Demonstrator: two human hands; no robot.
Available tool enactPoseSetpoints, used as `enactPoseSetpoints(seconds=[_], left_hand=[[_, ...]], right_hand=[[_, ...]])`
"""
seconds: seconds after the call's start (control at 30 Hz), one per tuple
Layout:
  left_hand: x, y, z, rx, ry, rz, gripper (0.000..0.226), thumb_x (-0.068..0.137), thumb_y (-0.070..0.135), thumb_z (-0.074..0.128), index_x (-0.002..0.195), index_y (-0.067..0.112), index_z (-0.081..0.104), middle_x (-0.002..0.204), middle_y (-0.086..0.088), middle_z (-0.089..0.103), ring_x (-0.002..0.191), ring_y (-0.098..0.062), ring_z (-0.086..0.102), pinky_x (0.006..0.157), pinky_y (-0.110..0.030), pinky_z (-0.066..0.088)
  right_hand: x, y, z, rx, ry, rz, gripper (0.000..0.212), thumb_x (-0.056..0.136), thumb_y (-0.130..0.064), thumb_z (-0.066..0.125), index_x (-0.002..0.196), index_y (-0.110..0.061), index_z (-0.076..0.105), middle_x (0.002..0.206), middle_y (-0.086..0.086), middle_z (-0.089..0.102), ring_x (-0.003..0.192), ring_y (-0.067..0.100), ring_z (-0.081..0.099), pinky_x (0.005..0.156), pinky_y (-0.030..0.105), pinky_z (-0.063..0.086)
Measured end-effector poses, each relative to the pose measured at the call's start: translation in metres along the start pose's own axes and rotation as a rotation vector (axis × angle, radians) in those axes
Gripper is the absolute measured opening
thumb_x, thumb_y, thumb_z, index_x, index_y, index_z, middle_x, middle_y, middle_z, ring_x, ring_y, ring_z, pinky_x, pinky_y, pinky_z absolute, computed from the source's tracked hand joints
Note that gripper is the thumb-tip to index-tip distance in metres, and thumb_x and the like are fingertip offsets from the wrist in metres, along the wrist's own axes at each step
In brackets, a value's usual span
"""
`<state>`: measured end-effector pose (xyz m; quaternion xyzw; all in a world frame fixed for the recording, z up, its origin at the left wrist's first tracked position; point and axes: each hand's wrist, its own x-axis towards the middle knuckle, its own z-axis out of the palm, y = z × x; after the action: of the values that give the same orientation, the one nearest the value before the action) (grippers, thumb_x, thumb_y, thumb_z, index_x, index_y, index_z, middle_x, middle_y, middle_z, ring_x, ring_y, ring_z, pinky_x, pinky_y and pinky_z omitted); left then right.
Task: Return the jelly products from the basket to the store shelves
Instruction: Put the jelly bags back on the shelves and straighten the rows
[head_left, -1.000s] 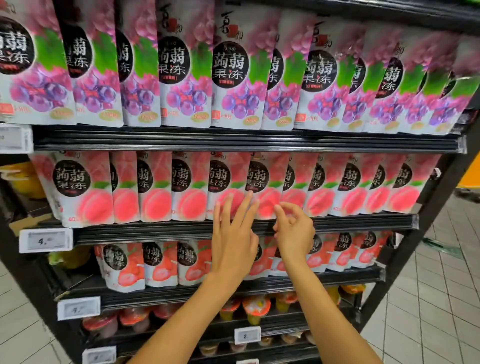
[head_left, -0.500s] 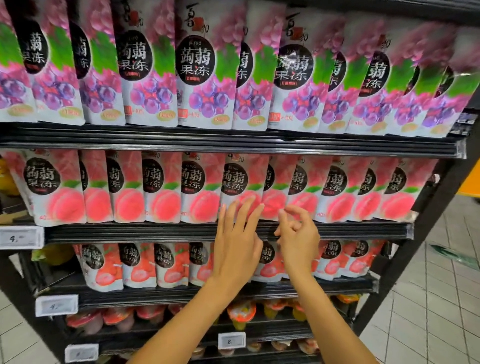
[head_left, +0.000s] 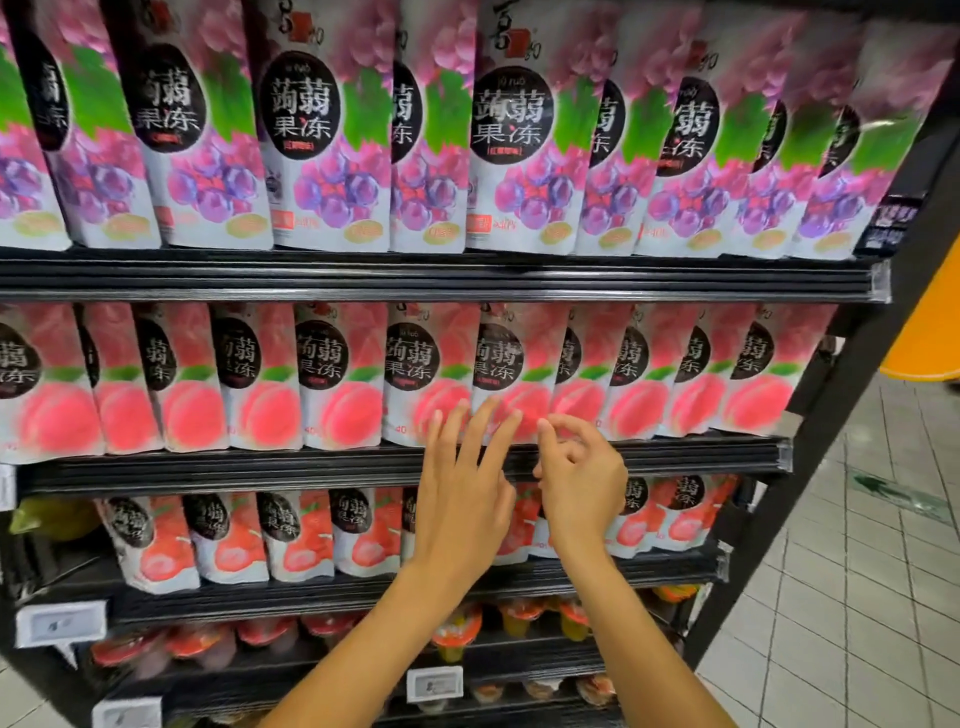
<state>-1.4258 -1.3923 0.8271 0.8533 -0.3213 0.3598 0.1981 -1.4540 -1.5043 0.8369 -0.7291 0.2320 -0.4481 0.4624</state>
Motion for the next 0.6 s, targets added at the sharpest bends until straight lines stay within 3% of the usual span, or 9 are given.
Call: enactPoseSetpoints(seconds=[0.17,0.33,0.47,0.6], left_hand=[[0.003,0.012,0.007,0.001,0.018,0.019,0.066,0.080,0.009,0.064,0.143,0.019,0.045,0.145,-0.008,0.045,0.137,-0.032,0.033,0.117,-0.052,0.025],[0.007,0.028,0.016,0.014,-0.024,-0.012,0.065,0.081,0.011,0.059,0.143,0.021,0.045,0.148,-0.006,0.041,0.135,-0.034,0.034,0.115,-0.052,0.031],[0.006,0.036,0.022,0.036,-0.043,-0.038,0.062,0.080,0.013,0.060,0.141,0.020,0.048,0.143,-0.005,0.043,0.134,-0.038,0.034,0.109,-0.053,0.038],[0.008,0.043,0.025,0.049,-0.017,-0.032,0.063,0.079,0.011,0.061,0.140,0.019,0.048,0.143,-0.006,0.045,0.133,-0.035,0.036,0.112,-0.053,0.033]], right_hand=[[0.012,0.011,-0.018,0.129,0.109,0.091,0.029,0.093,-0.049,0.058,0.115,-0.032,0.055,0.063,-0.014,0.069,0.056,0.009,0.065,0.064,0.042,0.056],[0.029,0.015,-0.031,0.050,0.013,0.104,0.018,0.095,-0.040,0.059,0.102,-0.026,0.069,0.055,-0.015,0.066,0.044,0.005,0.061,0.056,0.032,0.056],[0.041,0.021,-0.040,-0.008,0.041,0.110,0.015,0.095,-0.039,0.058,0.100,-0.032,0.069,0.053,-0.014,0.065,0.048,0.005,0.062,0.061,0.036,0.056],[0.043,0.026,-0.048,0.009,0.006,0.066,0.015,0.095,-0.042,0.057,0.102,-0.035,0.069,0.054,-0.012,0.065,0.053,0.005,0.063,0.063,0.035,0.055]])
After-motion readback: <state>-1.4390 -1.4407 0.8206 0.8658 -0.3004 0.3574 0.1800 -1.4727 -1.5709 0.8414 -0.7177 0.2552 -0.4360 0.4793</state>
